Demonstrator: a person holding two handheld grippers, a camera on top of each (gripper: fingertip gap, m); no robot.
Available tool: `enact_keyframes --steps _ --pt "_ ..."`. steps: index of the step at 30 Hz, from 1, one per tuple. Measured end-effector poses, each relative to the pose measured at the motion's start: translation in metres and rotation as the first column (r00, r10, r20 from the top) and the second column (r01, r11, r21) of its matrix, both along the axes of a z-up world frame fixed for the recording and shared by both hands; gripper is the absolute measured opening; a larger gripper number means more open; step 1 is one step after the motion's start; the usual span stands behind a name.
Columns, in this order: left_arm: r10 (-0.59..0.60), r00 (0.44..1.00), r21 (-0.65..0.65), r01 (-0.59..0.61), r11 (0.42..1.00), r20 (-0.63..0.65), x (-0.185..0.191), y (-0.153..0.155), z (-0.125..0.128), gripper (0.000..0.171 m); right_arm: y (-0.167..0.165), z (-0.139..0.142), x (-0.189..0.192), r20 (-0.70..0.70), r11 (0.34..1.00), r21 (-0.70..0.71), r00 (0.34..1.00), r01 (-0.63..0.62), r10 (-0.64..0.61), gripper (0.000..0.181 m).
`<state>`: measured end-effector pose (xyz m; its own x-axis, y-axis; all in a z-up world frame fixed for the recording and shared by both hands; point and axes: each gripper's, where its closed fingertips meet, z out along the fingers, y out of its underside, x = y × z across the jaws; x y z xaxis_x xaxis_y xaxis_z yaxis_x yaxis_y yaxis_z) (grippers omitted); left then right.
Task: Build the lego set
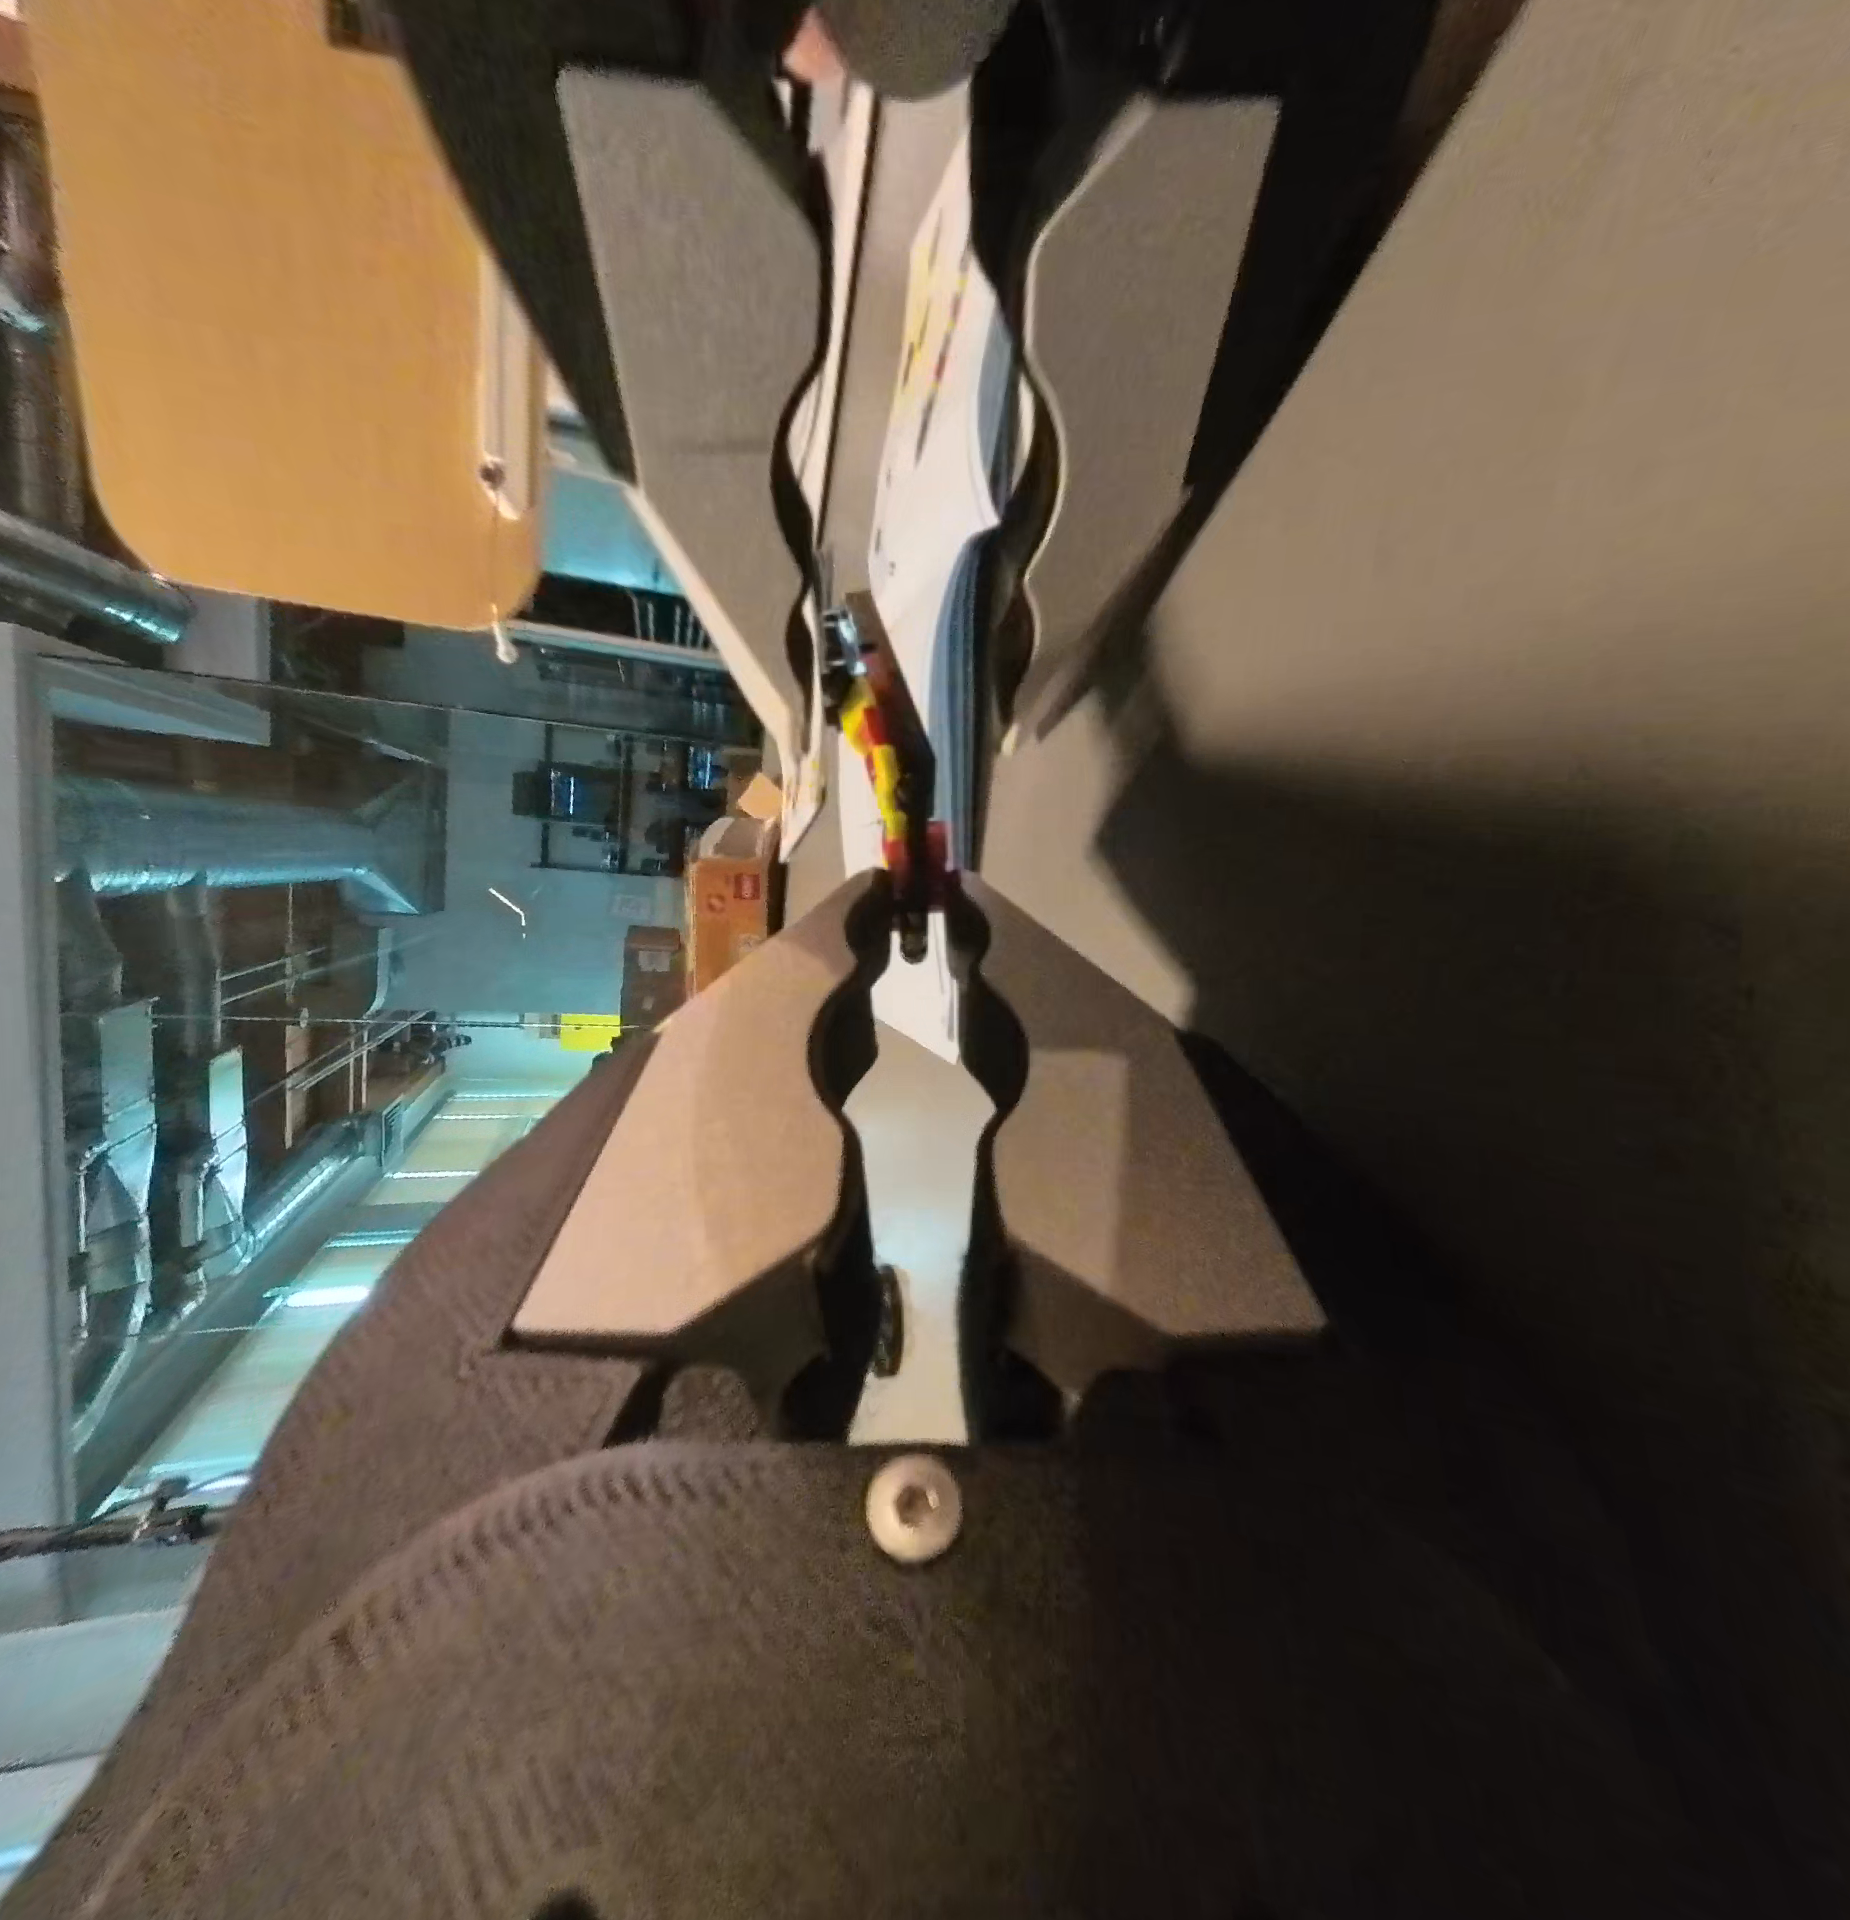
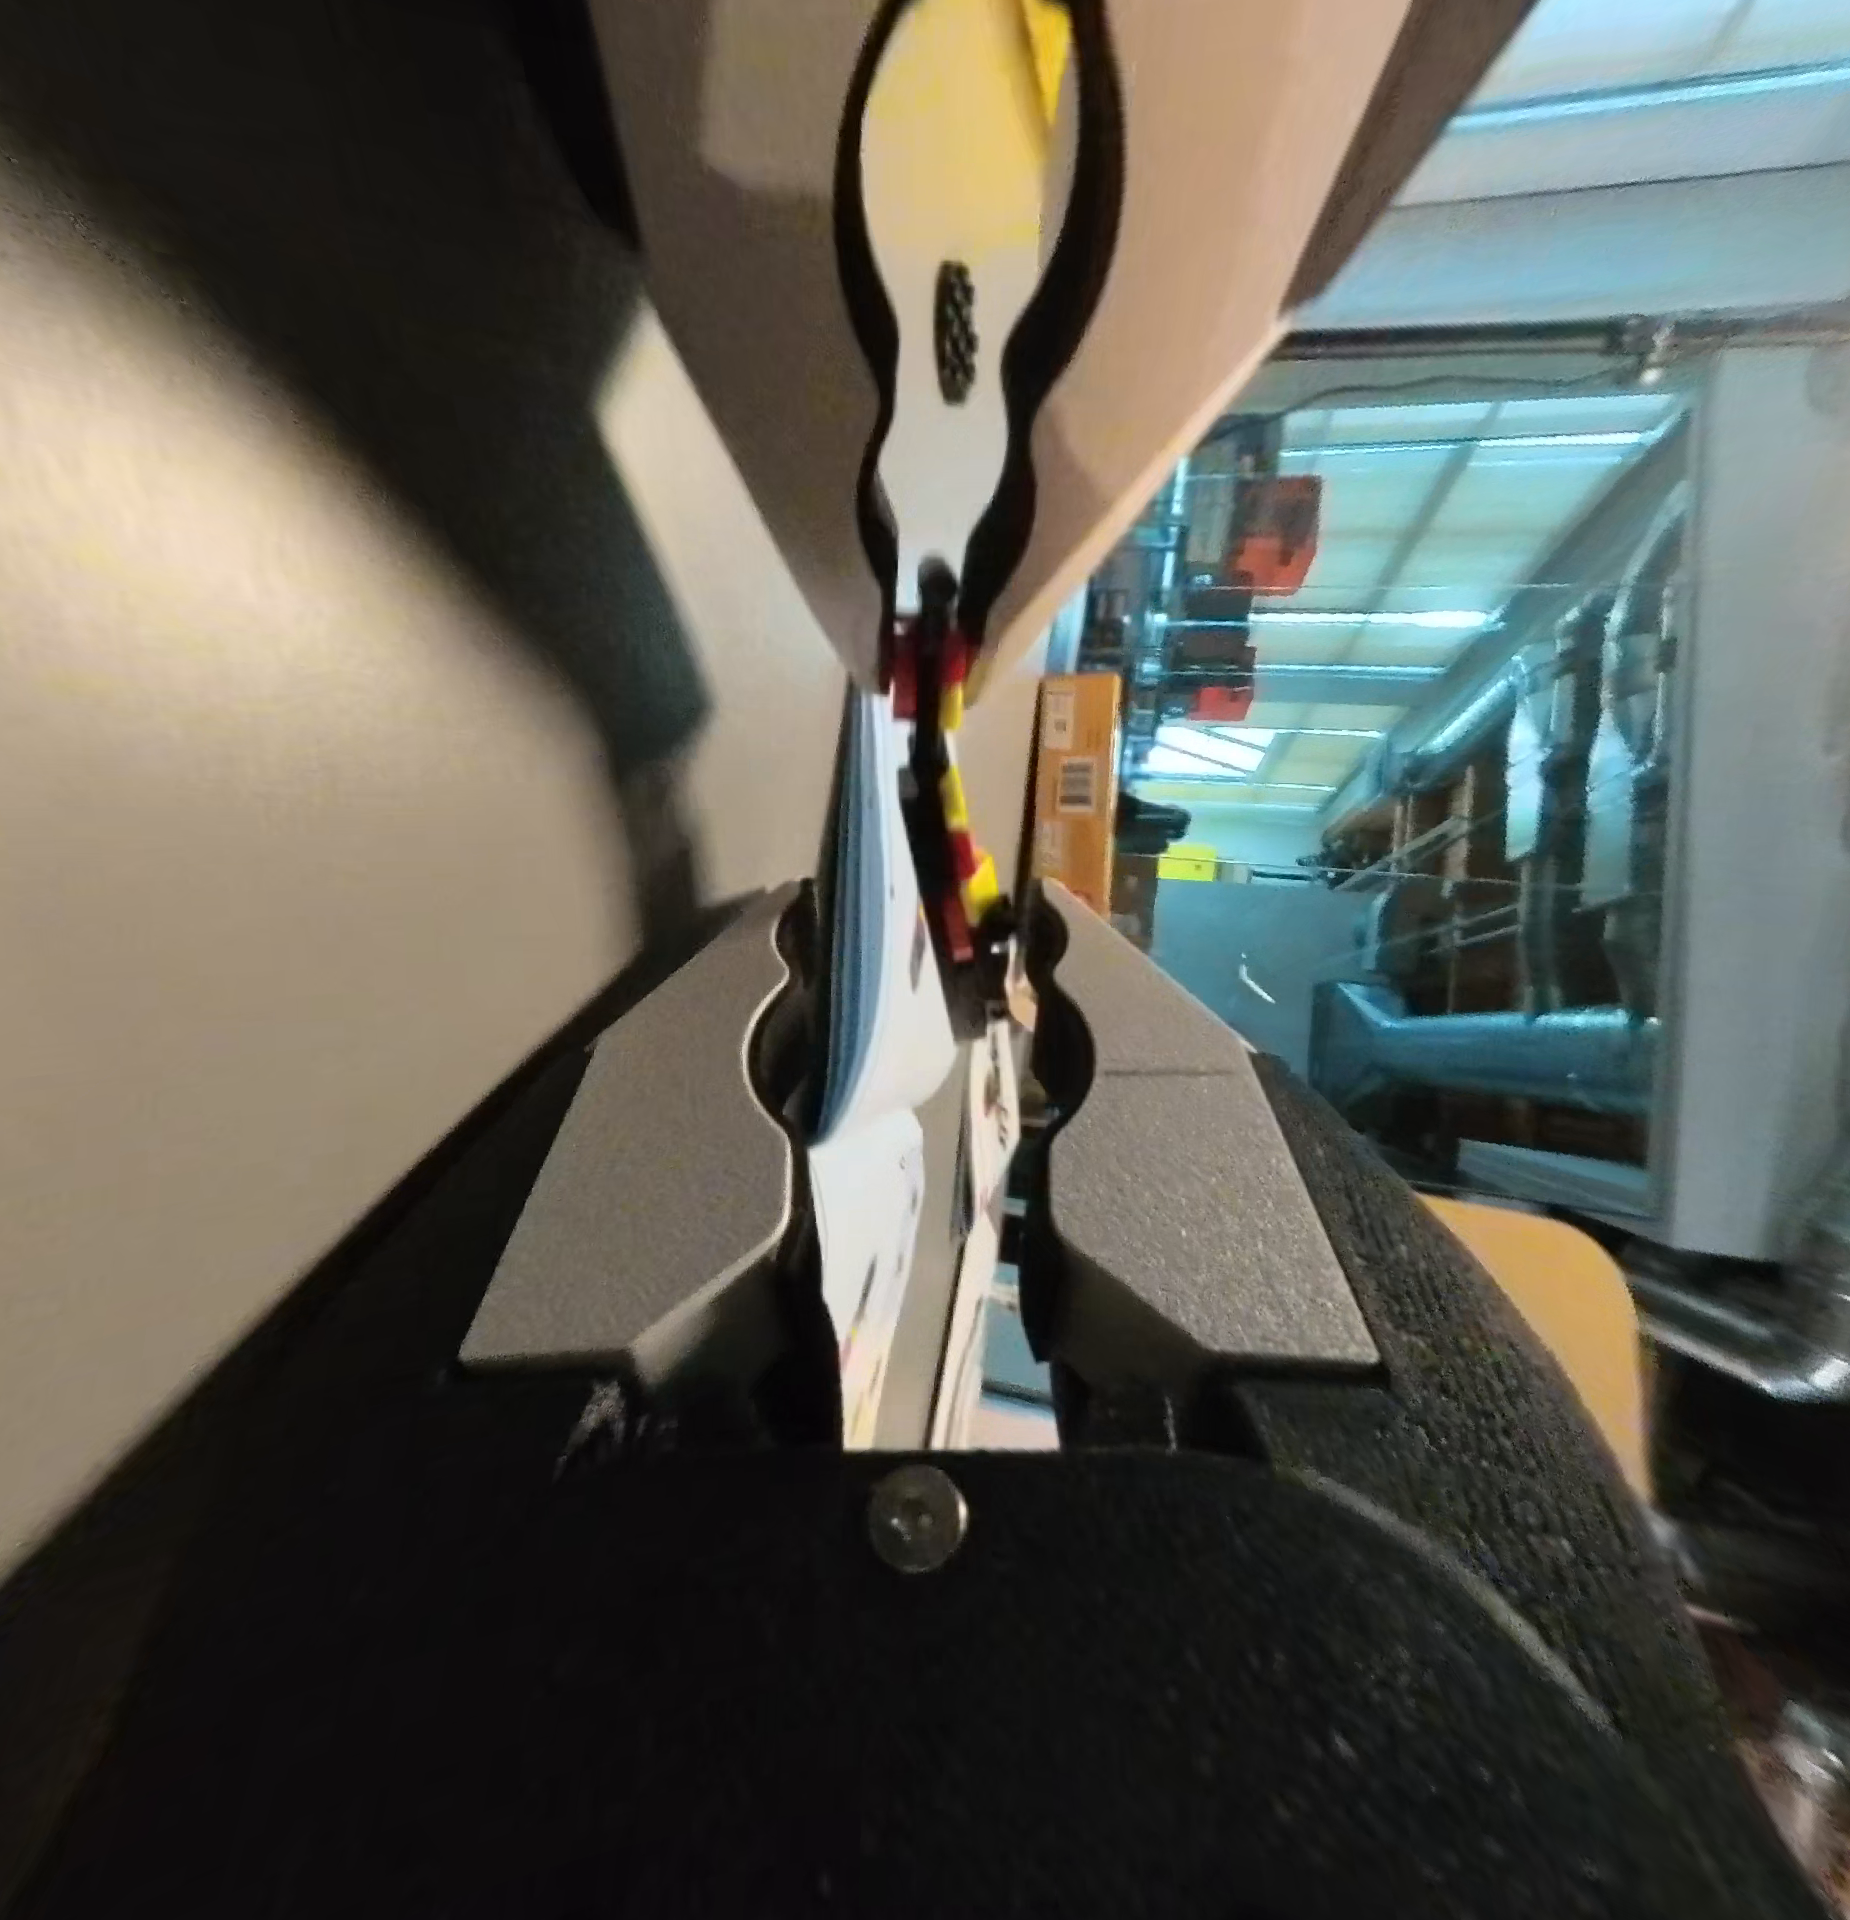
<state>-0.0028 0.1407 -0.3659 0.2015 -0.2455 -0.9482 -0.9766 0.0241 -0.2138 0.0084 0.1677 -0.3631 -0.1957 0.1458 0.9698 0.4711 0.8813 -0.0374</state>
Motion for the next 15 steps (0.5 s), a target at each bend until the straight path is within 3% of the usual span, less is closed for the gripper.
enact_keyframes --steps 6,9,11,13,14,15 --pt "-0.138 0.99 0.027 0.137 0.99 0.012 0.025 -0.003 0.003 0.009 -0.006 0.005 0.031 -0.039 0.995 0.071 0.997 -0.065 0.068 0.038" --pt "-0.245 0.968 0.044 0.248 0.968 -0.055 0.039 0.0 0.0 0.009 -0.015 0.0 0.055 0.008 0.978 0.081 0.982 -0.19 0.19 0.037" --pt "-0.316 0.942 0.063 0.324 0.944 -0.109 0.05 0.003 0.0 0.009 -0.016 -0.004 0.079 0.025 0.968 -0.078 0.97 -0.239 0.242 0.039" --pt "-0.374 0.921 0.074 0.383 0.921 -0.111 0.059 0.007 0.001 0.009 -0.003 -0.002 0.096 -0.01 0.933 -0.307 0.981 -0.187 0.194 0.048" --pt "-0.395 0.913 0.069 0.403 0.913 -0.106 0.062 0.009 0.0 0.009 0.0 -0.001 0.101 -0.034 0.885 -0.431 0.984 -0.174 0.177 0.049" --pt "-0.42 0.901 0.069 0.428 0.901 -0.105 0.066 0.011 0.0 0.009 -0.003 -0.001 0.103 -0.058 0.793 -0.583 0.983 -0.176 0.175 0.048"
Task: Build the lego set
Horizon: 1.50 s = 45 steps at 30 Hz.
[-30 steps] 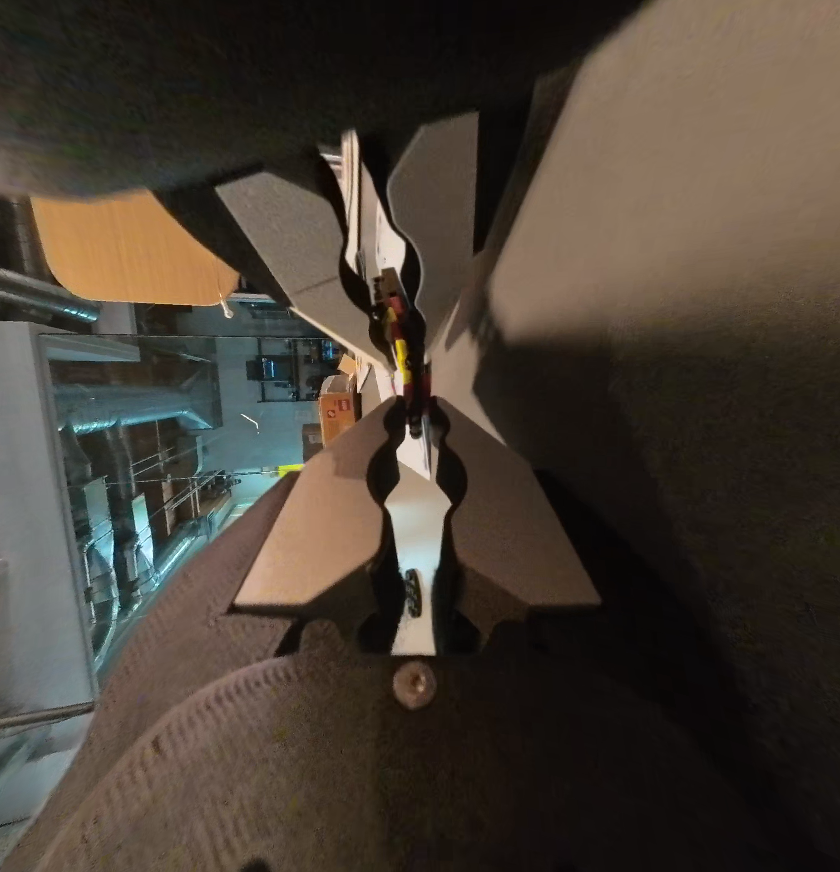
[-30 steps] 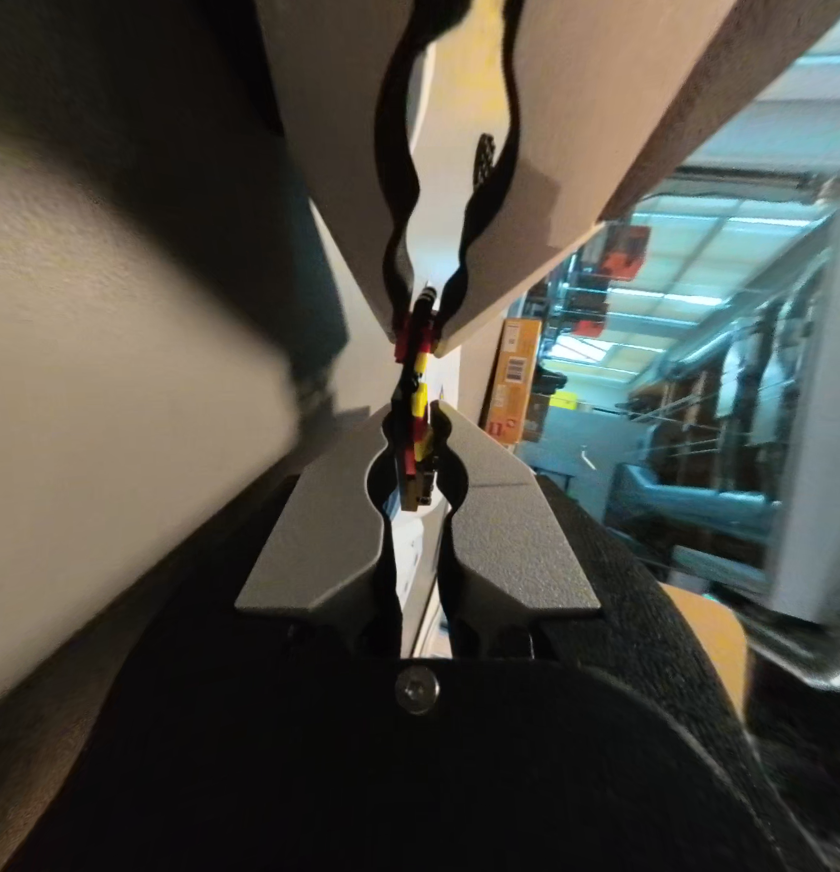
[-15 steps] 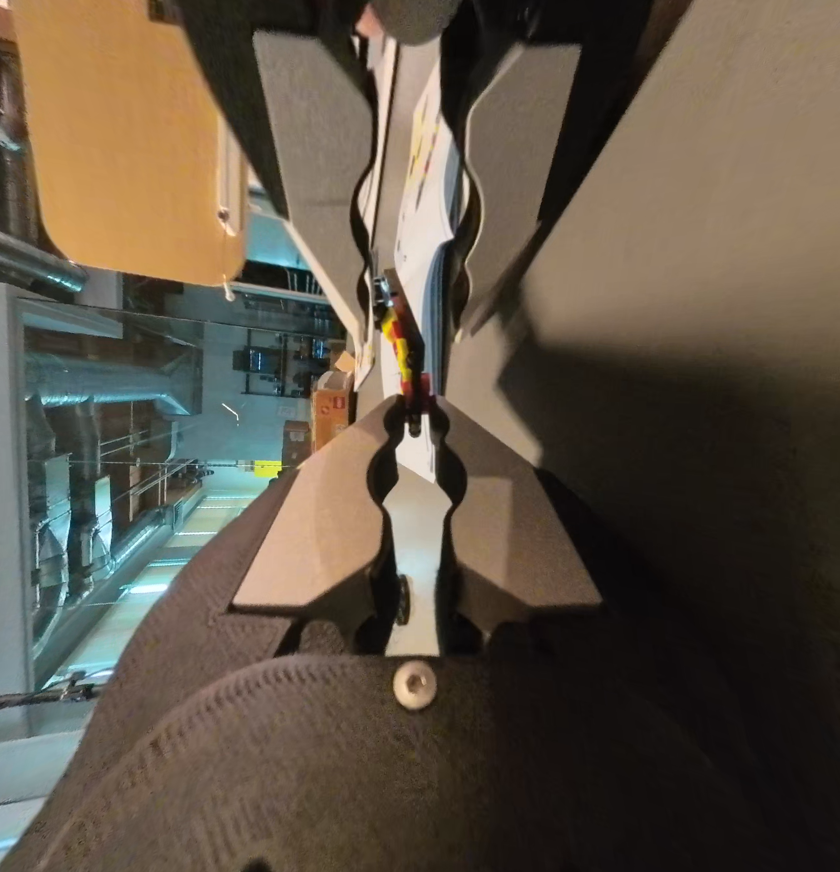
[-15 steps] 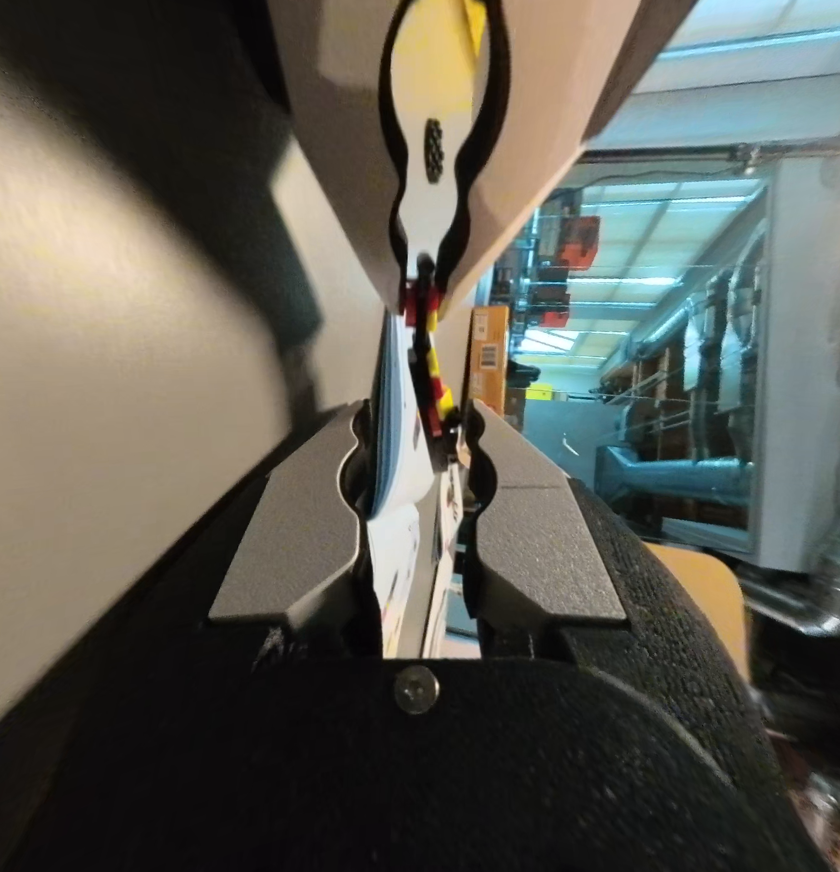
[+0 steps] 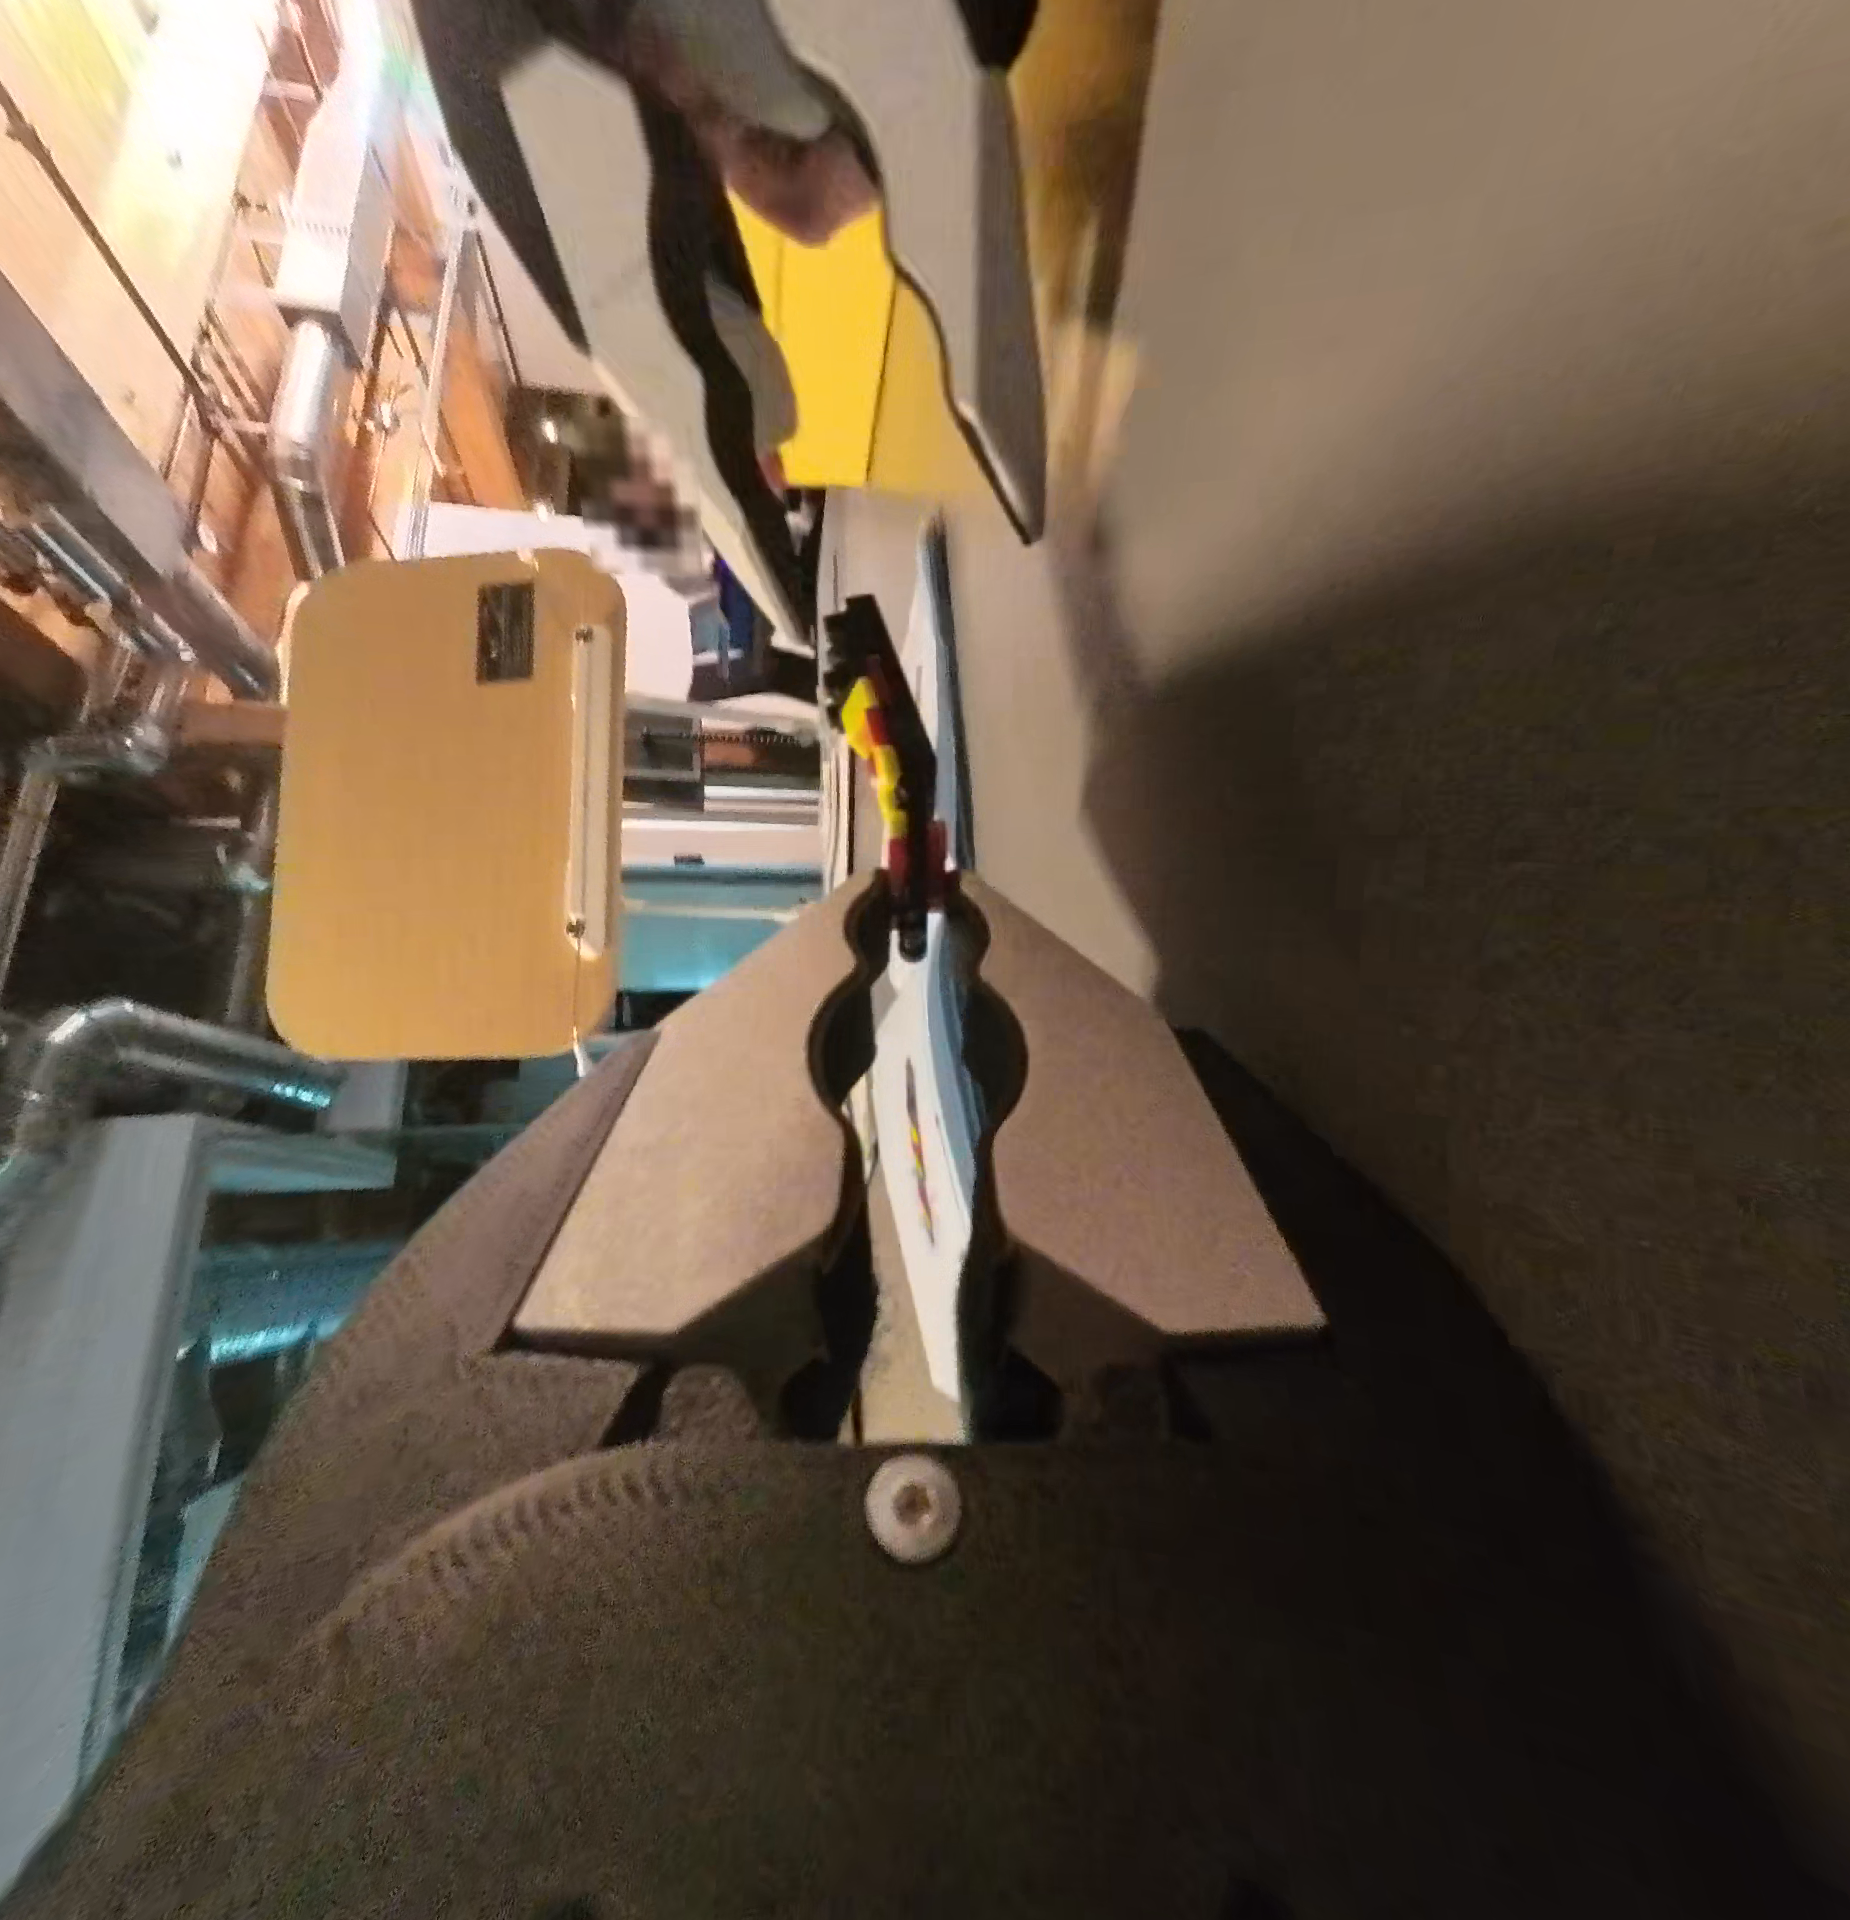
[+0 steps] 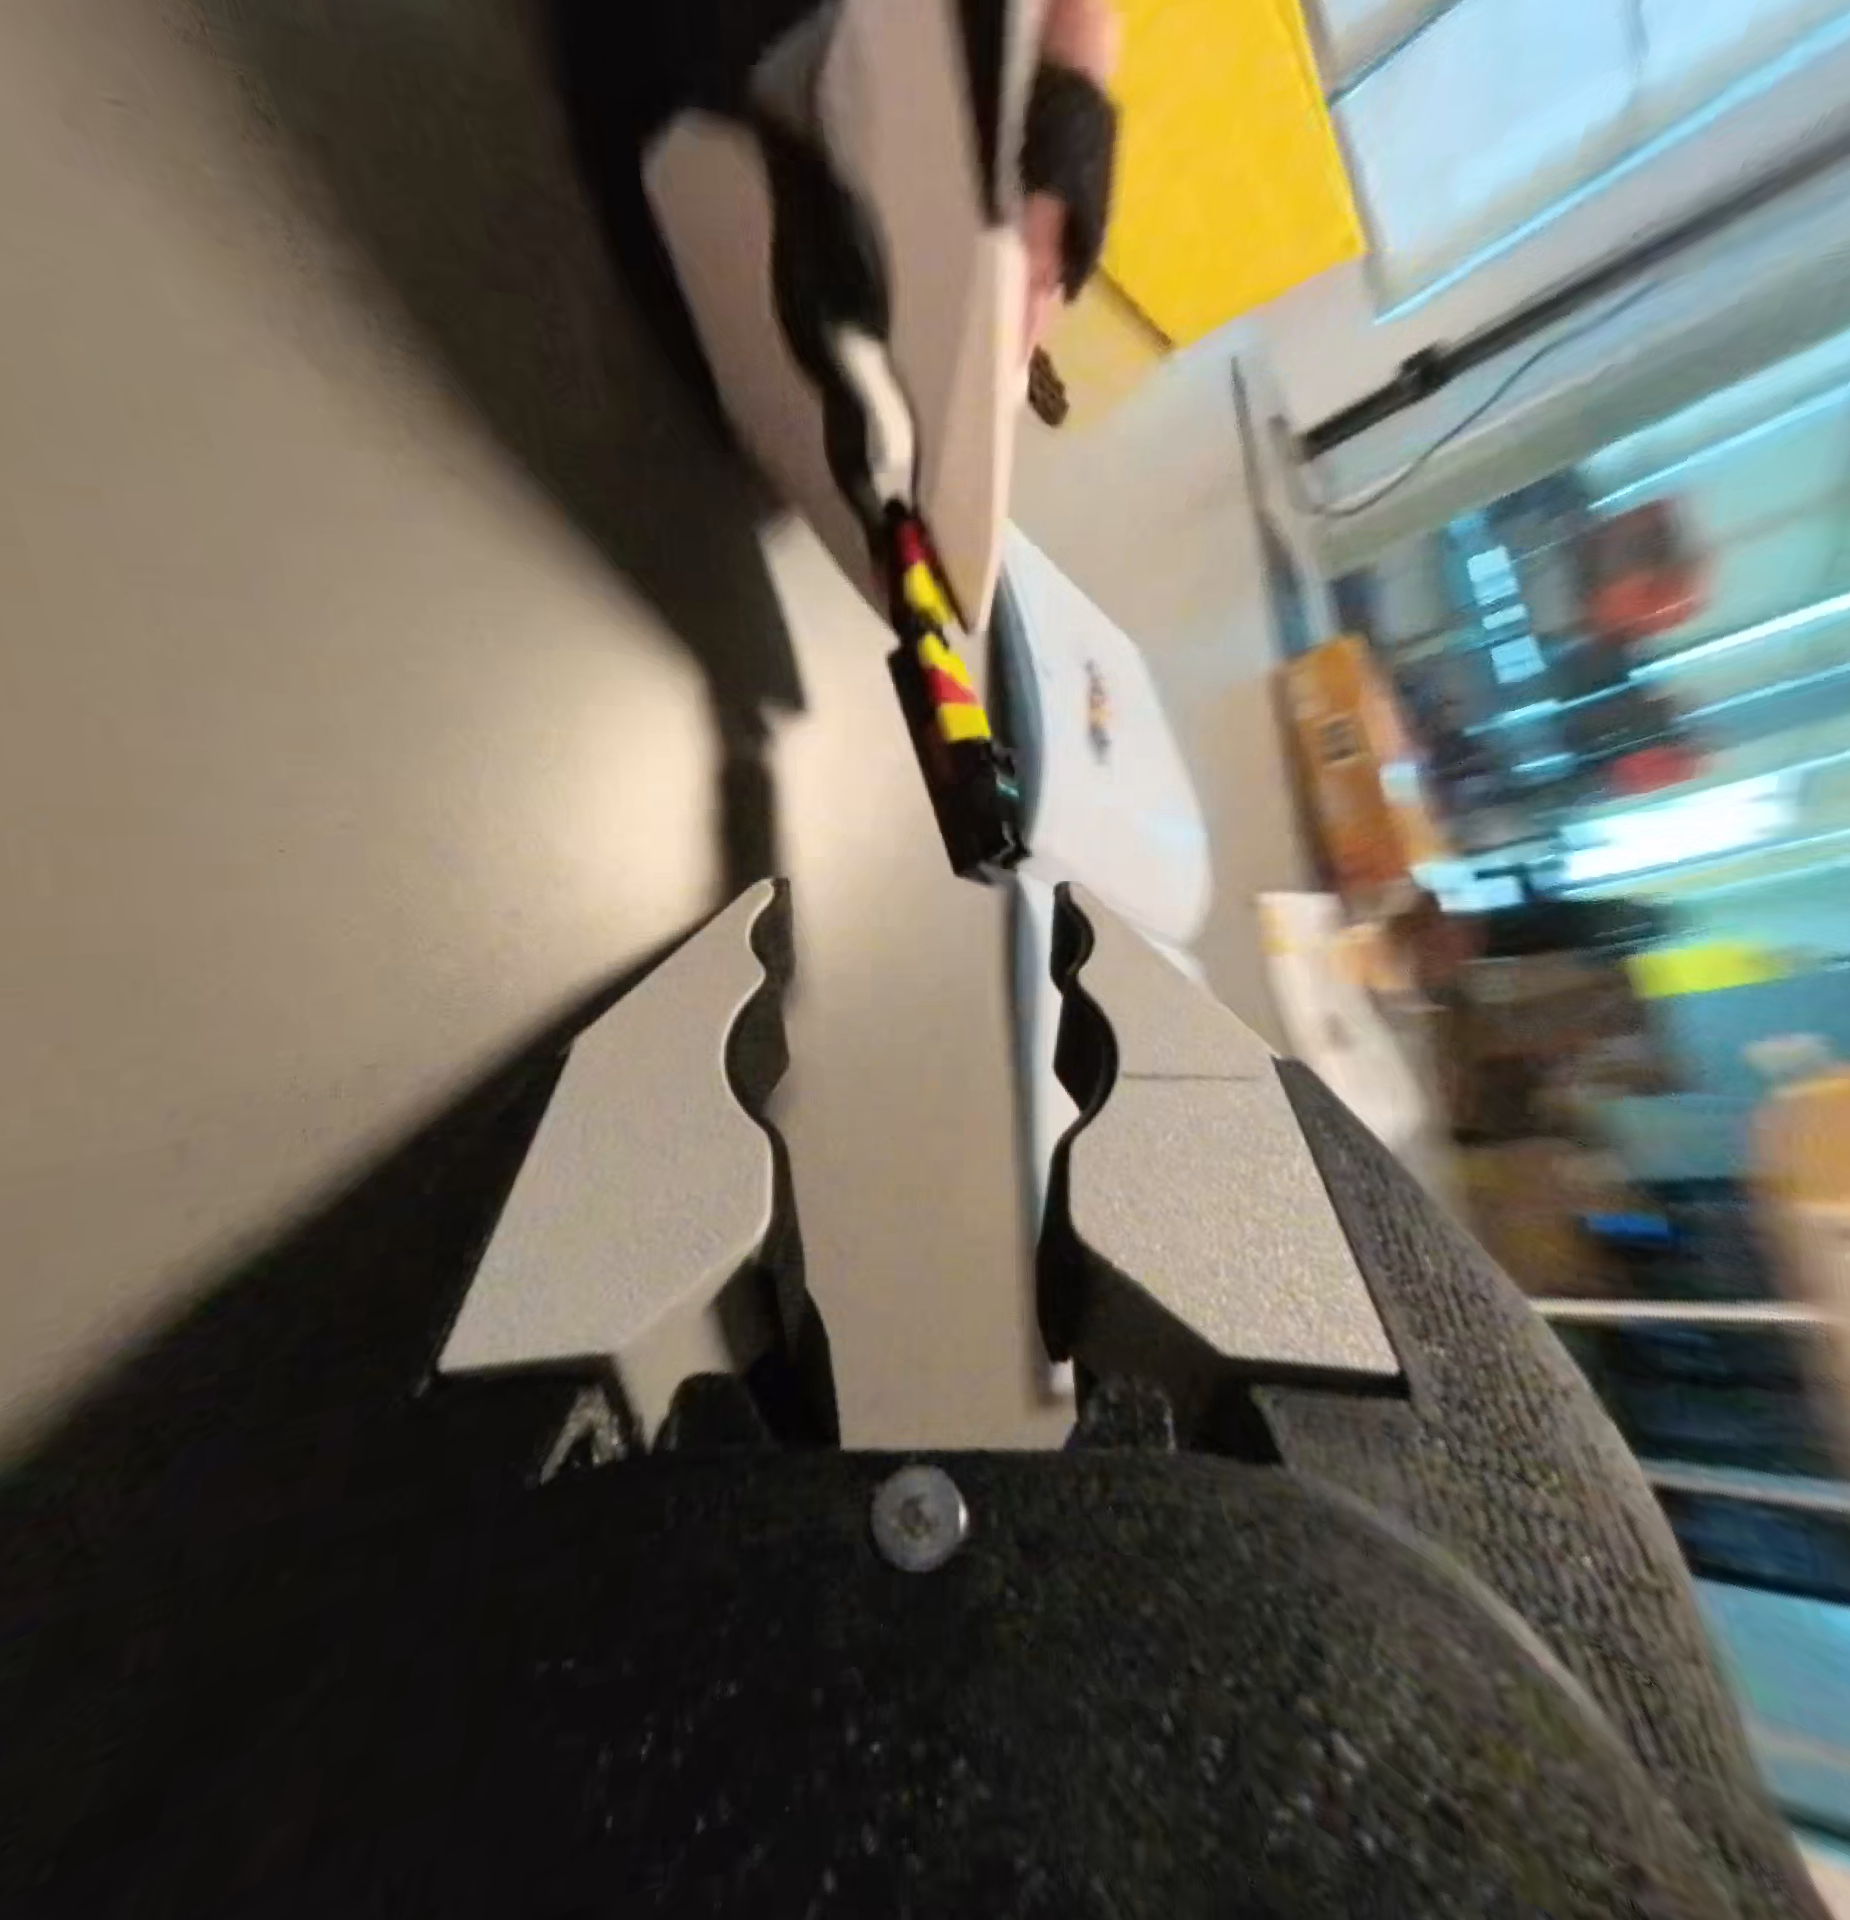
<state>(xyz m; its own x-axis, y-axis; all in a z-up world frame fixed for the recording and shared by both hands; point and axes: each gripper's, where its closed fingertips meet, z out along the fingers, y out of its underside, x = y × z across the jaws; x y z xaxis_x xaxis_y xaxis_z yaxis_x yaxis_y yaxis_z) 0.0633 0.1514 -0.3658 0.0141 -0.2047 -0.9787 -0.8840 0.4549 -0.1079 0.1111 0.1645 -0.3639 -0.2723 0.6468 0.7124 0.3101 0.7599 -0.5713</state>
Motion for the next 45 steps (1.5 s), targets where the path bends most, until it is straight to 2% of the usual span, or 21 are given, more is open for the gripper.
enact_keyframes --steps 1,2,4,6,11,14,17,20,23,26,29,31,33,35,36,37,39,40,41,43,45 --pt "-0.031 1.0 0.011 0.031 0.999 -0.004 0.004 0.001 0.001 0.009 -0.007 0.002 0.0 0.004 0.978 -0.207 1.0 -0.016 0.017 0.048" --pt "-0.062 0.998 0.023 0.062 0.998 -0.009 0.009 0.003 0.002 0.009 -0.013 0.006 -0.002 0.006 0.923 -0.383 0.999 -0.032 0.037 0.05" --pt "-0.121 0.993 0.036 0.121 0.992 -0.015 0.019 0.003 0.003 0.009 -0.014 0.016 -0.005 -0.001 0.848 -0.529 0.999 -0.036 0.041 0.054" --pt "-0.155 0.988 0.042 0.156 0.987 -0.019 0.026 0.004 0.003 0.009 -0.016 0.017 -0.004 0.011 0.806 -0.59 0.999 -0.036 0.053 0.05" --pt "-0.194 0.981 0.053 0.196 0.979 -0.028 0.034 0.004 0.004 0.009 -0.015 0.004 -0.003 0.084 0.844 -0.536 0.996 0.011 0.041 0.02" --pt "-0.186 0.982 0.055 0.187 0.981 -0.021 0.034 0.005 0.004 0.009 -0.015 0.002 -0.002 0.102 0.84 -0.543 0.994 0.016 0.047 0.017" --pt "-0.142 0.99 0.047 0.142 0.989 -0.002 0.031 0.009 0.005 0.011 -0.008 -0.004 -0.001 0.13 0.863 -0.503 0.991 0.058 0.009 0.016" --pt "-0.038 0.998 0.004 0.038 0.999 0.044 0.016 0.02 0.006 0.029 0.005 -0.011 0.006 0.172 0.876 -0.467 0.984 0.117 -0.04 0.016" --pt "0.082 0.986 0.012 -0.085 0.996 0.146 -0.006 0.033 0.02 0.026 0.014 -0.018 0.014 0.233 0.87 -0.461 0.97 0.175 -0.072 0.016" --pt "0.148 0.948 -0.053 -0.139 0.989 0.282 -0.018 0.044 0.03 0.024 0.015 -0.024 0.017 0.268 0.844 -0.497 0.961 0.202 -0.072 0.016" --pt "0.176 0.915 -0.116 -0.143 0.983 0.363 -0.025 0.049 0.033 0.023 0.018 -0.024 0.018 0.269 0.832 -0.514 0.96 0.211 -0.077 0.02" --pt "0.177 0.899 -0.134 -0.134 0.982 0.401 -0.028 0.049 0.036 0.023 0.02 -0.023 0.02 0.268 0.826 -0.521 0.96 0.214 -0.079 0.031" --pt "0.175 0.884 -0.153 -0.12 0.981 0.434 -0.029 0.049 0.038 0.023 0.023 -0.014 0.02 0.209 0.831 -0.526 0.974 0.183 -0.083 0.041" --pt "0.167 0.865 -0.168 -0.097 0.981 0.473 -0.029 0.049 0.042 0.024 0.036 0.015 0.014 0.024 0.844 -0.521 0.99 0.128 -0.136 0.042" --pt "0.163 0.853 -0.176 -0.085 0.981 0.495 -0.03 0.049 0.044 0.025 0.046 0.036 0.013 -0.108 0.858 -0.502 0.976 0.109 -0.188 0.041" --pt "0.161 0.84 -0.181 -0.076 0.981 0.518 -0.031 0.049 0.047 0.025 0.06 0.057 0.015 -0.251 0.875 -0.471 0.934 0.11 -0.253 0.038" --pt "0.155 0.809 -0.176 -0.064 0.982 0.568 -0.035 0.049 0.054 0.026 0.088 0.093 0.032 -0.52 0.904 -0.388 0.767 0.18 -0.376 0.02" --pt "0.148 0.79 -0.164 -0.06 0.985 0.595 -0.038 0.049 0.059 0.026 0.096 0.102 0.041 -0.598 0.913 -0.337 0.697 0.23 -0.397 0.014" --pt "0.138 0.769 -0.148 -0.057 0.987 0.624 -0.041 0.049 0.066 0.026 0.101 0.101 0.045 -0.618 0.915 -0.29 0.676 0.279 -0.402 0.009" --pt "0.107 0.725 -0.104 -0.048 0.993 0.68 -0.048 0.046 0.079 0.025 0.111 0.092 0.046 -0.59 0.899 -0.248 0.68 0.36 -0.435 0.005" --pt "0.091 0.686 -0.078 -0.051 0.996 0.722 -0.056 0.046 0.088 0.024 0.114 0.091 0.046 -0.588 0.894 -0.224 0.679 0.387 -0.441 0.002"
